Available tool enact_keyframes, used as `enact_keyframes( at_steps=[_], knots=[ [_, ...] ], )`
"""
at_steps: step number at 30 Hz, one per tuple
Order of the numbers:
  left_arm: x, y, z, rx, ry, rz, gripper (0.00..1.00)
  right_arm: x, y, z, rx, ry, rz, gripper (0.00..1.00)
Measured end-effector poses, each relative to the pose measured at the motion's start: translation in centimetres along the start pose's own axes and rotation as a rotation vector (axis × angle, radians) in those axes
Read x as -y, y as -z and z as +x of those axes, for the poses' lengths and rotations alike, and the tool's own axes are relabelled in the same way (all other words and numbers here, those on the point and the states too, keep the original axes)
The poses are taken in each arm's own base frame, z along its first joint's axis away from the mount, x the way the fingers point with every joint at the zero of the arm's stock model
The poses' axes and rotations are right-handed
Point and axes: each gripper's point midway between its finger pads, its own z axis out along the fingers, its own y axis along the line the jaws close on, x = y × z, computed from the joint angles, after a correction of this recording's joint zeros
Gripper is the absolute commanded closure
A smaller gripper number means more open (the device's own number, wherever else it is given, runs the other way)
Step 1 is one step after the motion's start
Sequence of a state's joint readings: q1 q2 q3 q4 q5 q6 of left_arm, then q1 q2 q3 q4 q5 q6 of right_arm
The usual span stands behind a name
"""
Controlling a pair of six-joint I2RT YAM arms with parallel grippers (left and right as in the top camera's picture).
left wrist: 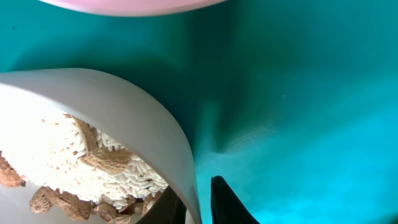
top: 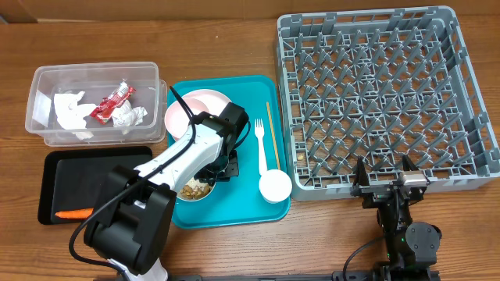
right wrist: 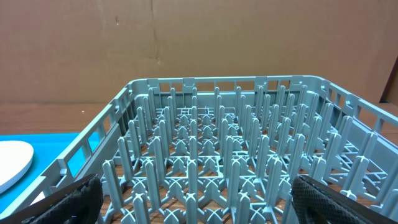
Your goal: Sort waste into correct bins and load items into the dishwasher
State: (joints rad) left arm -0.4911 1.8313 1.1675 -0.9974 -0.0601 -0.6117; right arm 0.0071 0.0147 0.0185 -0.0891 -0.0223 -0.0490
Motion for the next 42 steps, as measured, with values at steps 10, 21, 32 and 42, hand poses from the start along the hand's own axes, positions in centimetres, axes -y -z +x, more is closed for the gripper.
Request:
enact_keyframes(
  at_steps=[10,21,32,42],
  knots=[
    [0.4,1.3,-0.7,0.014,0.001,0.009,0.82,0.0,0.0,0.0,0.000,0.000,0.000,0.00],
    [0.3,1.4,-0.5,0.006,0.000,0.004,0.82,0.0,0.0,0.0,0.000,0.000,0.000,0.00],
    [0.7,1.2,-1.1,0.030,0.003,0.020,0.83,0.0,0.0,0.0,0.000,0.000,0.000,0.00],
    [0.4,1.2,-0.8,0.017,0.012,0.011,0.96,0.0,0.0,0.0,-0.001,0.000,0.000,0.00]
  ],
)
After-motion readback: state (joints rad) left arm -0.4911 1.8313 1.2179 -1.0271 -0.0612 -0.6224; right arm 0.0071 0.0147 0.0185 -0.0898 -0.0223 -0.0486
